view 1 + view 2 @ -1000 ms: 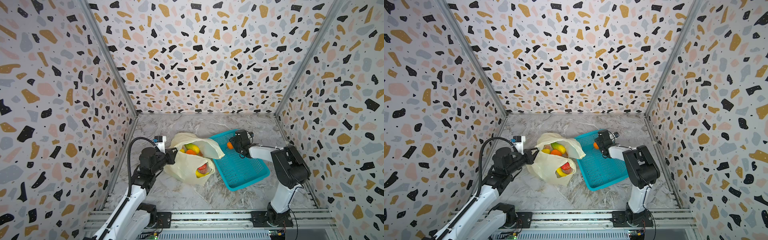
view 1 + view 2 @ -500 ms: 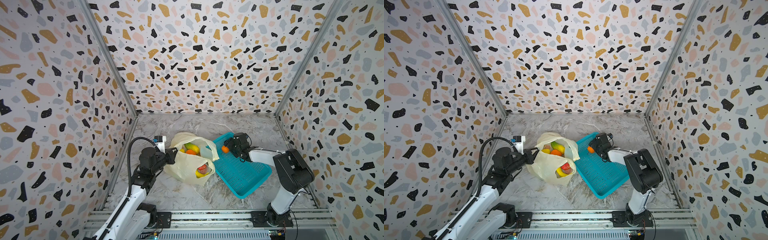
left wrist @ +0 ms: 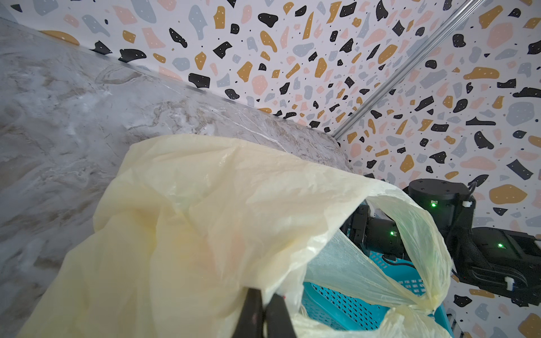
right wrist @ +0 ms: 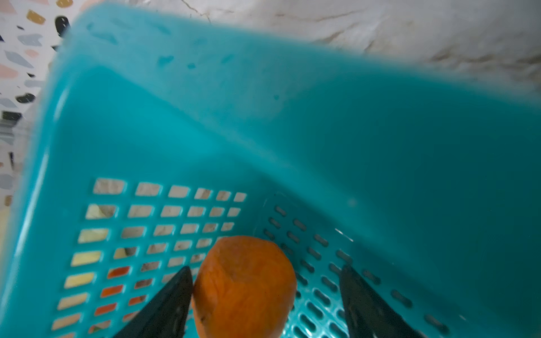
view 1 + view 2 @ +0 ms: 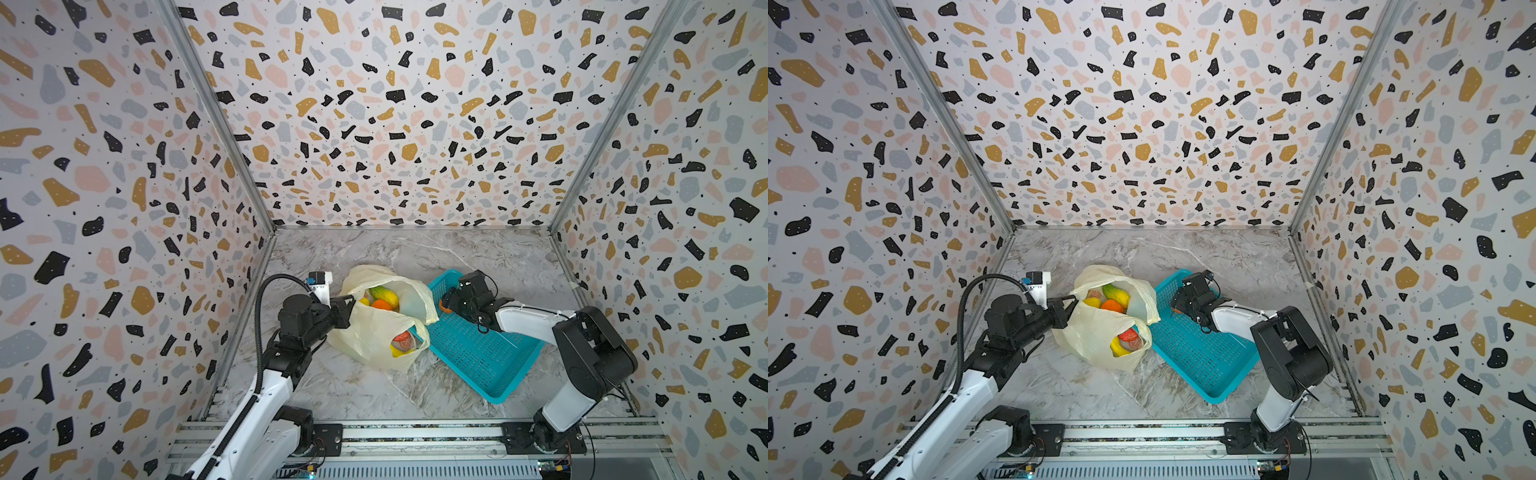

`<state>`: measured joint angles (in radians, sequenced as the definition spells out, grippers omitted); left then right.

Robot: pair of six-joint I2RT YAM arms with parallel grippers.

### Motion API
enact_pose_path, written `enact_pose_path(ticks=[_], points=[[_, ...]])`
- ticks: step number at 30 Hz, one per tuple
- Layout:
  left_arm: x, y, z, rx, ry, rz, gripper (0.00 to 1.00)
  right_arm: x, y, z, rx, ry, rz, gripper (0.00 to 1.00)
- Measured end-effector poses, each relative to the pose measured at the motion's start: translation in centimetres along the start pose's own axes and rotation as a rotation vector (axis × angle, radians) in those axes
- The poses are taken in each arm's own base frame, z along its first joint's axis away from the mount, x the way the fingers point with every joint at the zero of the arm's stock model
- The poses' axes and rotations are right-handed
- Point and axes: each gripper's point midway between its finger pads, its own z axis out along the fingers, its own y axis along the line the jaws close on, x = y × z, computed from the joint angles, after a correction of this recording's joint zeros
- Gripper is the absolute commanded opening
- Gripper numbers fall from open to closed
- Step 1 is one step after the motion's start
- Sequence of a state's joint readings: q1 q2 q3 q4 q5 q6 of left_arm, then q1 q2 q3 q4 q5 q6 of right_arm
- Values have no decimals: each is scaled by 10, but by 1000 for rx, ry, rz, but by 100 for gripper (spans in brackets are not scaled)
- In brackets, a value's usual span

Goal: Place the fruits into the plastic bag
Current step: 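Lower the right gripper into the basket and close on the orange, then lift the orange with the right gripper and carry it into the bag mouth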

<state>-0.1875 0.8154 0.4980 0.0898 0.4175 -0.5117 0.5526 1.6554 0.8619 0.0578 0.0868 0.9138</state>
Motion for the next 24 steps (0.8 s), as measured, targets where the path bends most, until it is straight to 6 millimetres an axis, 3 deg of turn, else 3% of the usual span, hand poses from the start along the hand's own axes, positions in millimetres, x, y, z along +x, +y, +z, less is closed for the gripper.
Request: enact_pose_path(ticks=[7, 14, 18, 24], points=[[0, 0, 0, 0, 0, 0, 0, -1, 0, -11, 34, -31, -99, 79], [0, 0, 0, 0, 0, 0, 0, 8, -5, 6, 62, 12, -147, 75], [0, 0, 0, 0, 0, 0, 0, 11, -2, 20, 58, 33, -175, 60], [0, 0, 0, 0, 0, 0, 0, 13, 5, 23, 26, 41, -191, 38]])
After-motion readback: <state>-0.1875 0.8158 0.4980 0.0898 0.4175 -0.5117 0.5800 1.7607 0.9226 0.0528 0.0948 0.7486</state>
